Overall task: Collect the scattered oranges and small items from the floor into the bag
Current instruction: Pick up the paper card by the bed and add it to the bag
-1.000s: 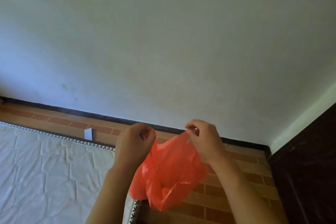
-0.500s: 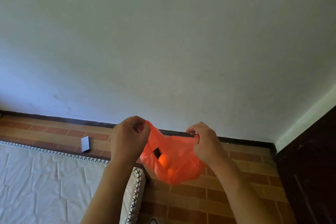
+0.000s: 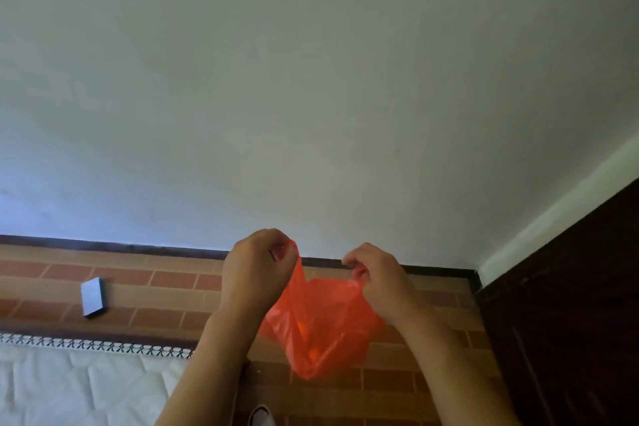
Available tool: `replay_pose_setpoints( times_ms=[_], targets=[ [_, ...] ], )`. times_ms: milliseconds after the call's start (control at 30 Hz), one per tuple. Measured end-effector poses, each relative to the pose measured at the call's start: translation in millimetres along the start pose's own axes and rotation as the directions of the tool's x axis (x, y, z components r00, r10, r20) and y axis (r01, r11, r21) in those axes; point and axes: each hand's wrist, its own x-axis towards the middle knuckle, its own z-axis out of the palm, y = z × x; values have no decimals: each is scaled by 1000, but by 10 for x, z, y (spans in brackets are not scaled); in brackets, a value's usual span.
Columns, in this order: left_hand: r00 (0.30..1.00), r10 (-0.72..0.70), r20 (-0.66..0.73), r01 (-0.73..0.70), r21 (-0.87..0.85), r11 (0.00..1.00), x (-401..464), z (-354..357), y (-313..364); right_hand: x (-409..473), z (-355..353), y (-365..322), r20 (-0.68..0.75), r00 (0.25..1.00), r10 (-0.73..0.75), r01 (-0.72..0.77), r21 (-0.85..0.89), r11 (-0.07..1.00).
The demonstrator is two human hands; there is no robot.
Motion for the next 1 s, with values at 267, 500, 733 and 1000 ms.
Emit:
replay_pose_setpoints(
  times_ms=[267, 500, 733, 1000],
  targets=[
    [1000, -4, 29, 6, -51, 999, 695, -160, -480, 907, 140, -414, -83, 996, -41, 29, -140, 990],
    [999, -46, -29, 42, -121, 992, 1212, -294, -817, 1463, 196, -616, -226, 969, -101, 42, -250, 967],
    [988, -123, -93, 114, -103, 988, 1621, -316, -1122, 2244, 341, -654, -239, 961, -143, 109, -149, 983],
    [940, -263, -217, 262, -30, 964, 2284, -138, -1353, 3365, 594, -596, -76, 989, -130, 140, 148, 979]
  ],
)
